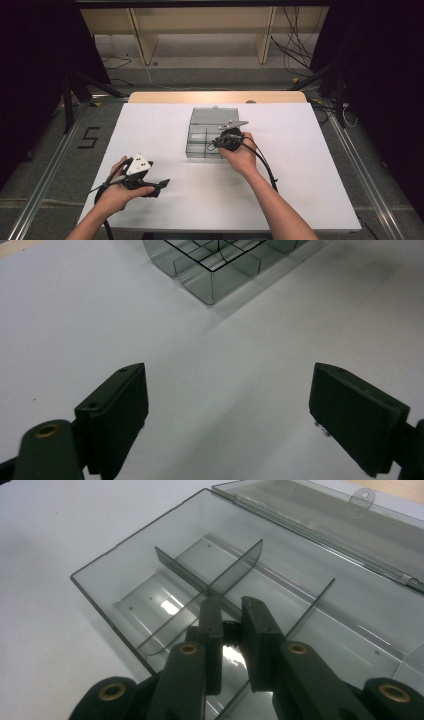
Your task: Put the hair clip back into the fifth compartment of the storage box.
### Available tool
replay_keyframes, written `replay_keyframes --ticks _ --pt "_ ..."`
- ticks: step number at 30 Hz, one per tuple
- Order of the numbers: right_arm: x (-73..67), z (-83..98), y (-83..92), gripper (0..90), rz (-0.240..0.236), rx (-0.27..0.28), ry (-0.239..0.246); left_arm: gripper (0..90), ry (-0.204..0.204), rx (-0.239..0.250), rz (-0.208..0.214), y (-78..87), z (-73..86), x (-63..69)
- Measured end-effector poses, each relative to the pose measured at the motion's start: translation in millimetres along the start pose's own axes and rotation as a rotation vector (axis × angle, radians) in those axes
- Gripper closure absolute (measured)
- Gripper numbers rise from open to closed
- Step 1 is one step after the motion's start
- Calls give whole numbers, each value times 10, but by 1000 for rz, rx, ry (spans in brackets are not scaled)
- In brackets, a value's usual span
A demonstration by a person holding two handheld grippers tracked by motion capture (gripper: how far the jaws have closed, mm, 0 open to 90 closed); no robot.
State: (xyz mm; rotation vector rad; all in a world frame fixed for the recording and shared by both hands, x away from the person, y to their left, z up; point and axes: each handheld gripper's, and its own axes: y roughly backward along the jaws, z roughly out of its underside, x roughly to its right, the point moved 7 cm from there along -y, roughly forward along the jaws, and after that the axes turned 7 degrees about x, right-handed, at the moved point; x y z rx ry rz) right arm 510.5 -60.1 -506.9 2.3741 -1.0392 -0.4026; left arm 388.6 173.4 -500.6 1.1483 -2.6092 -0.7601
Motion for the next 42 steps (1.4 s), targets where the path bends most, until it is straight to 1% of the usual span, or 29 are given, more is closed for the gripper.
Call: replay_keyframes --ticks 6,26,42 --pt "-32 -8 -41 803 -10 -7 2 155 -1 1 -1 2 -2 0" --pt "-111 0 -157 803 -9 -41 19 155 -1 2 2 2 -4 2" --pt "-111 20 -181 795 -4 -55 18 155 -2 3 1 3 -5 0"
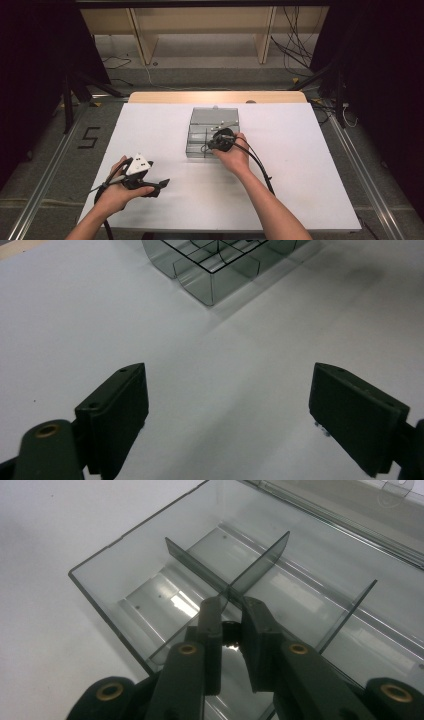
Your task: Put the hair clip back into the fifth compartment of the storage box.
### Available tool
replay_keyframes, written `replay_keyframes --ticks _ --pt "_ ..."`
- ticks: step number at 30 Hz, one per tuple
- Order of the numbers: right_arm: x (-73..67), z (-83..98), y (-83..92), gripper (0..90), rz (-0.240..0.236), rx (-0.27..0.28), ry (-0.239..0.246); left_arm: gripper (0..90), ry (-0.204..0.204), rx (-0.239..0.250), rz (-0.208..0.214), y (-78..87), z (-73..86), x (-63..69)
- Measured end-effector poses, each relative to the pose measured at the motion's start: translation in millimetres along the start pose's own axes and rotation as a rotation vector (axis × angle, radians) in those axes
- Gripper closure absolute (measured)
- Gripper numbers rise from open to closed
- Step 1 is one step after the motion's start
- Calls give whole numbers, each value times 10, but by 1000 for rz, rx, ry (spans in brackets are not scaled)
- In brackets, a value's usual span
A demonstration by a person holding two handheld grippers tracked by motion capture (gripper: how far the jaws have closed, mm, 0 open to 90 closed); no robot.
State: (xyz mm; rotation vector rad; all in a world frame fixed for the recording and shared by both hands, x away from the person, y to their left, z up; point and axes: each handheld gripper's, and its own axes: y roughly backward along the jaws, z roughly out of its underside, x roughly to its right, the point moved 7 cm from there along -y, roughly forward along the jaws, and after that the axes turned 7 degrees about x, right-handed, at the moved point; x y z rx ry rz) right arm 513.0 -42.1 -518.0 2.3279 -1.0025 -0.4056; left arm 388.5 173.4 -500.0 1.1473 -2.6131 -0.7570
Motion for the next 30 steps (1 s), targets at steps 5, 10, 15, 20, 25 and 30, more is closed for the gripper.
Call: replay_keyframes --ticks 5,10,15,20,25,30 --pt "13 2 7 751 6 -1 3 155 0 0 0 0 1 0" --pt "40 0 35 713 13 -2 -4 155 -1 -1 0 0 3 -2" --pt "48 -10 85 677 14 1 -4 155 -2 -2 0 1 4 -1" --pt "66 -41 166 623 11 15 -7 156 2 -1 -1 2 6 2" --pt "107 -37 270 581 17 35 -21 156 1 -3 0 0 9 2" --pt "149 19 371 546 8 44 -39 156 -5 -7 2 1 11 2"
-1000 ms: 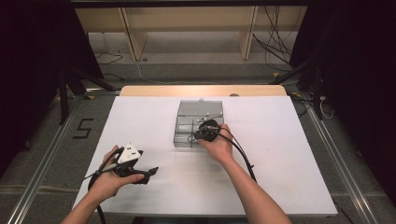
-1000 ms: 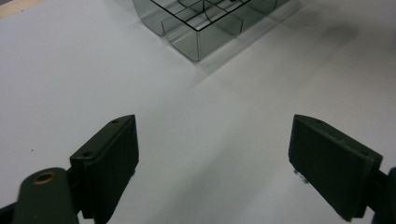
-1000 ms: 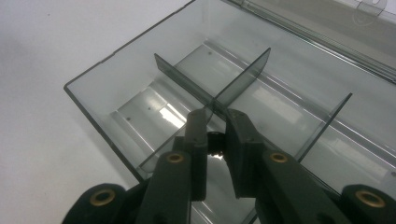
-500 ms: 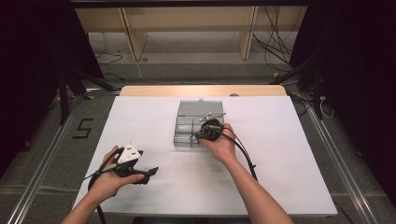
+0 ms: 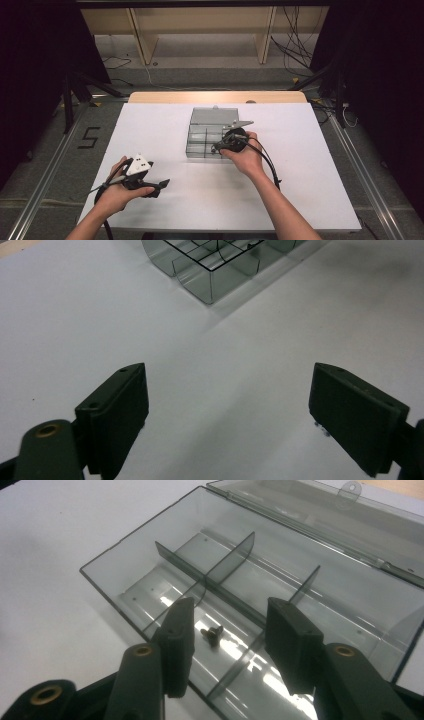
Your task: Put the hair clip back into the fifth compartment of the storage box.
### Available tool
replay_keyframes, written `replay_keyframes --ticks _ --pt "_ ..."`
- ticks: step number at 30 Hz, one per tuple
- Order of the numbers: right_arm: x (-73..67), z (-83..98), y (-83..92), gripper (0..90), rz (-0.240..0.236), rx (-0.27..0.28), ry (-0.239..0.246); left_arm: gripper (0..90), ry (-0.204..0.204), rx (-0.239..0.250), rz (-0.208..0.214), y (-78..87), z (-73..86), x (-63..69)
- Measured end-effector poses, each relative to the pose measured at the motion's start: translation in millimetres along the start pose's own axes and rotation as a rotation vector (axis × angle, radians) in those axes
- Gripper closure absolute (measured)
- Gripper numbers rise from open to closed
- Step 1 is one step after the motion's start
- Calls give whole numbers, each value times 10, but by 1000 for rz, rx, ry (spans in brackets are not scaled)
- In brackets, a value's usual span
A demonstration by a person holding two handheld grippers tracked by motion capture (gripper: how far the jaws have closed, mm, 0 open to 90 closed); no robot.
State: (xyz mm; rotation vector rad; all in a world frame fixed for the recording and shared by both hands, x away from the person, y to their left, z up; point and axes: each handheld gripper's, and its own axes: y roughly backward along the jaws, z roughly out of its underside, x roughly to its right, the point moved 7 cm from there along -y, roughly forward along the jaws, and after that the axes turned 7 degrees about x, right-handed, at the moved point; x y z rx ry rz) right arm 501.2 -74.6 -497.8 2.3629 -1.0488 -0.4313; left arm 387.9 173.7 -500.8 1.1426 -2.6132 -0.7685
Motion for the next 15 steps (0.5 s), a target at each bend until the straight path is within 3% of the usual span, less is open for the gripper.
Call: replay_keyframes --ticks 15 --pt "134 204 498 421 -6 76 -24 156 2 -1 -4 1 4 0"
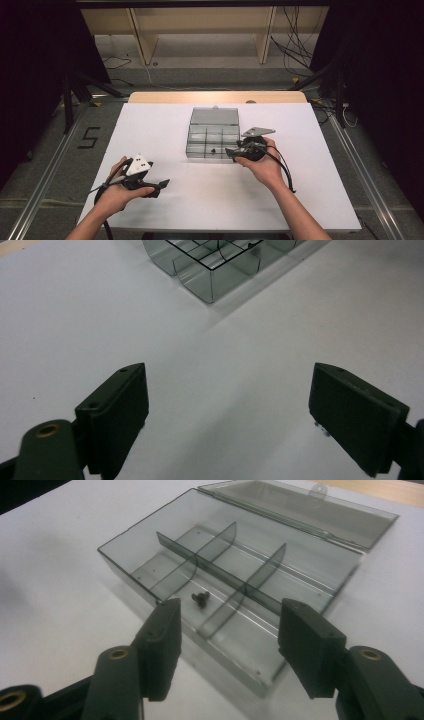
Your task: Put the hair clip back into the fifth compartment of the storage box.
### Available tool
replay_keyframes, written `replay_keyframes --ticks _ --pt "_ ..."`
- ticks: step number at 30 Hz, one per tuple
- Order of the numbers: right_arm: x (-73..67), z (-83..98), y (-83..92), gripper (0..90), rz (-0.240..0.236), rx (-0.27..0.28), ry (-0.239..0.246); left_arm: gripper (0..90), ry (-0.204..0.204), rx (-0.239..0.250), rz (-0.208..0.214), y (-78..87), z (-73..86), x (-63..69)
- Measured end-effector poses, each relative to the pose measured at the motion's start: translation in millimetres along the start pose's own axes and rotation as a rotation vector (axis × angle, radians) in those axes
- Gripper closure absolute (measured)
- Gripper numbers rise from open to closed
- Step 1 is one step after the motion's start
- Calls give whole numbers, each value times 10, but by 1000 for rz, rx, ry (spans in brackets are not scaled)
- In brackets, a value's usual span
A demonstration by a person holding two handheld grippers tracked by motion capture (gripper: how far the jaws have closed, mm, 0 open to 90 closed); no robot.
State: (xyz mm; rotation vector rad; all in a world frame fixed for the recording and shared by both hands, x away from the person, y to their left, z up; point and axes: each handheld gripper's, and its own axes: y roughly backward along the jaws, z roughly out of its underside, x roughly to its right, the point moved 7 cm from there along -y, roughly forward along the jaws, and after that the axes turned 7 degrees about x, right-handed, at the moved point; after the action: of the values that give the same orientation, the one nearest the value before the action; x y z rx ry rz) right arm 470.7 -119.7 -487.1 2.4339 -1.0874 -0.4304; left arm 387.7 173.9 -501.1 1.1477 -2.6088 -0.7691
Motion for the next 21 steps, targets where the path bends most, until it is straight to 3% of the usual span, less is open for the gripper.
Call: replay_keyframes --ticks 12,21 --pt "131 229 406 337 9 33 -56 156 2 -1 -1 0 5 0" --pt "263 441 718 330 34 65 -65 156 1 -4 0 -5 9 4"
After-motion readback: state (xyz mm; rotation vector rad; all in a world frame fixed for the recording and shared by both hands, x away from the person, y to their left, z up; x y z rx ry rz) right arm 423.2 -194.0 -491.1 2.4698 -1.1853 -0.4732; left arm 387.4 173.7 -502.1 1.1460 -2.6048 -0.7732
